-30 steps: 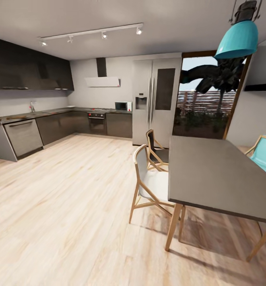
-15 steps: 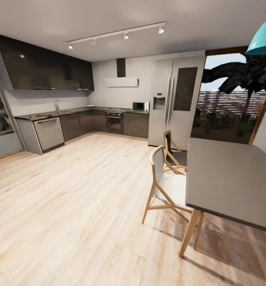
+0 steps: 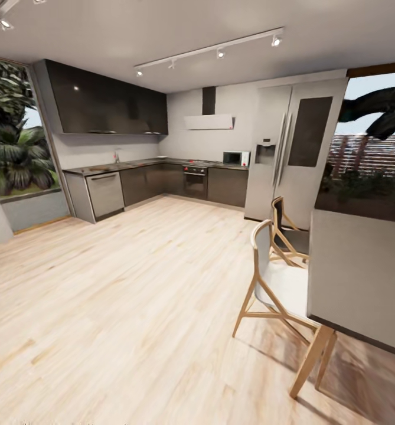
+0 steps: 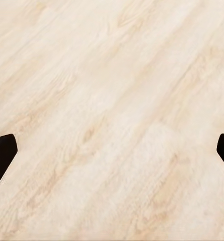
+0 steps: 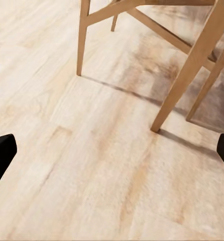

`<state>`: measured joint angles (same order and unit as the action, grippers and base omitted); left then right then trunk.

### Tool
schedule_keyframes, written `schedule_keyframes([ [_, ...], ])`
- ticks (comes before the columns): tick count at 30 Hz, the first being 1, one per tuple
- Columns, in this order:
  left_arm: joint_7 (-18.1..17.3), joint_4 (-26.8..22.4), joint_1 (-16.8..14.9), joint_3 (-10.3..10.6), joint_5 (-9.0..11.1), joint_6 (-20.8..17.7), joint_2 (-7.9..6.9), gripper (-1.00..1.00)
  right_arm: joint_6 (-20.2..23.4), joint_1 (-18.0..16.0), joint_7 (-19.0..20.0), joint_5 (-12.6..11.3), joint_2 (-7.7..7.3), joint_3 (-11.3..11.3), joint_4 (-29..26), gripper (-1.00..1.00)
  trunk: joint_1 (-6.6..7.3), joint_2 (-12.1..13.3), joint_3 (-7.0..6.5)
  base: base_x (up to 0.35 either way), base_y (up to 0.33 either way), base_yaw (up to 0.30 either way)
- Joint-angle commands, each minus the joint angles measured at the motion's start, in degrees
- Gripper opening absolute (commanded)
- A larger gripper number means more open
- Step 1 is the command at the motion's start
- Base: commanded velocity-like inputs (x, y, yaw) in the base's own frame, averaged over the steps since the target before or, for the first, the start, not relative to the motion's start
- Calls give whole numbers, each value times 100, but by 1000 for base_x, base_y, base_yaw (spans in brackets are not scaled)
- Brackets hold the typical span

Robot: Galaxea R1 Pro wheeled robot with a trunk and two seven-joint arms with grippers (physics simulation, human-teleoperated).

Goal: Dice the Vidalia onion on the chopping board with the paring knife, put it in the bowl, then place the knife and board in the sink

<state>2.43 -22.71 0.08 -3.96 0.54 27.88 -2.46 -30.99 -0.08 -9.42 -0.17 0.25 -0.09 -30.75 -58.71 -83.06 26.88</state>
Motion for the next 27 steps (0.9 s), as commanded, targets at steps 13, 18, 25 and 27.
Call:
schedule_keyframes([
  [13,18,-6,1,9,-1,6,0,100,-13,-1,-16,0,2,0,-1,100,-1,-2,4,215,184,284],
  [18,16,-6,1,8,0,-1,0,100,-11,-1,-16,0,2,0,-1,100,-1,-2,4,274,159,284],
  [25,16,-6,1,6,2,-1,1,100,-11,-1,-16,0,2,0,-1,100,-1,-2,4,281,149,284],
  [27,15,-6,1,8,0,-1,5,100,-10,-1,-16,0,2,0,-1,100,-1,-2,4,297,100,284],
])
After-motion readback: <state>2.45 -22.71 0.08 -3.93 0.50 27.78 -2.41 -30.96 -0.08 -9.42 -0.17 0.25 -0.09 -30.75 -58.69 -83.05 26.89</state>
